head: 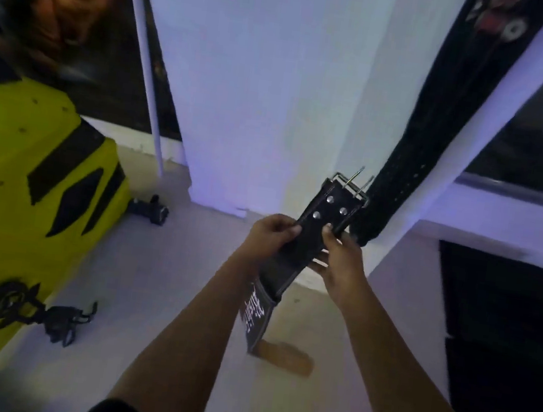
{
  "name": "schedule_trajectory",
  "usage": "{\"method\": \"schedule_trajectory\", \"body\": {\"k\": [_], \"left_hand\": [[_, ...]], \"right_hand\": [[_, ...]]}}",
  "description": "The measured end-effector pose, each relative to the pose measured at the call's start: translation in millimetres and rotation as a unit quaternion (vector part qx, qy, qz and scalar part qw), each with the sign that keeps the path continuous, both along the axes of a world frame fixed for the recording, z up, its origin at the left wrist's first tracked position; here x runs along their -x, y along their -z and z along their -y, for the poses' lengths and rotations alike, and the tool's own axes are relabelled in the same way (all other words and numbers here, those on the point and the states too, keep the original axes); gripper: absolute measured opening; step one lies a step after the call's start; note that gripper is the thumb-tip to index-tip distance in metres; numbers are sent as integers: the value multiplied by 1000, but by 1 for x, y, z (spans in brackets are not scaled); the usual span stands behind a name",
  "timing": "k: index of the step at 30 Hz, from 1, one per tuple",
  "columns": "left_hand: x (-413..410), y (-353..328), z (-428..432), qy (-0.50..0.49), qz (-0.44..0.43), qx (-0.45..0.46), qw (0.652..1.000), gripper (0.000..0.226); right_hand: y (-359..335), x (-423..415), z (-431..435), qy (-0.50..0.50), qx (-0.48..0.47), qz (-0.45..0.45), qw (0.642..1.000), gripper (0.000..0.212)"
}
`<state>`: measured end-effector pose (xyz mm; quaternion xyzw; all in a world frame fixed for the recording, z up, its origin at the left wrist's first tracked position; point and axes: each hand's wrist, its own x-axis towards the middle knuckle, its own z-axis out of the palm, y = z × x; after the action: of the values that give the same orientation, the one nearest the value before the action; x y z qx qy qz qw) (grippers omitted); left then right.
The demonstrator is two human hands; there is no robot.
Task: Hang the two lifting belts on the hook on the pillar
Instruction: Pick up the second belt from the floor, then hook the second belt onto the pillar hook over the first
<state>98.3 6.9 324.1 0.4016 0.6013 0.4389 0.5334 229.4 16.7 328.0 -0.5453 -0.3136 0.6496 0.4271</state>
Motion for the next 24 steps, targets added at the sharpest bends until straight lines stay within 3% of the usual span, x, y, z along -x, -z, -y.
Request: {"method": "schedule_trajectory", "body": {"k": [3,9,17,20,24], "left_hand": [[-35,-75,-18,16,32,-57,998,4],[-104,-193,-62,67,34,-152,986,24],[-179,-281,-103,64,67,-254,963,21],[-197,-308,-112,54,88,-291,951,11],[-215,-338,-122,24,103,-326,940,28]], "right_hand": [[-77,-38,-14,13,-58,-8,998,13],[-199,-110,-51,25,-194,57,979,15],[-288,-186,-95,22,-278,58,959,22],[-317,-199,-107,37,-308,47,949,14],[-353,-203,-117,51,-329,42,942,18]]}}
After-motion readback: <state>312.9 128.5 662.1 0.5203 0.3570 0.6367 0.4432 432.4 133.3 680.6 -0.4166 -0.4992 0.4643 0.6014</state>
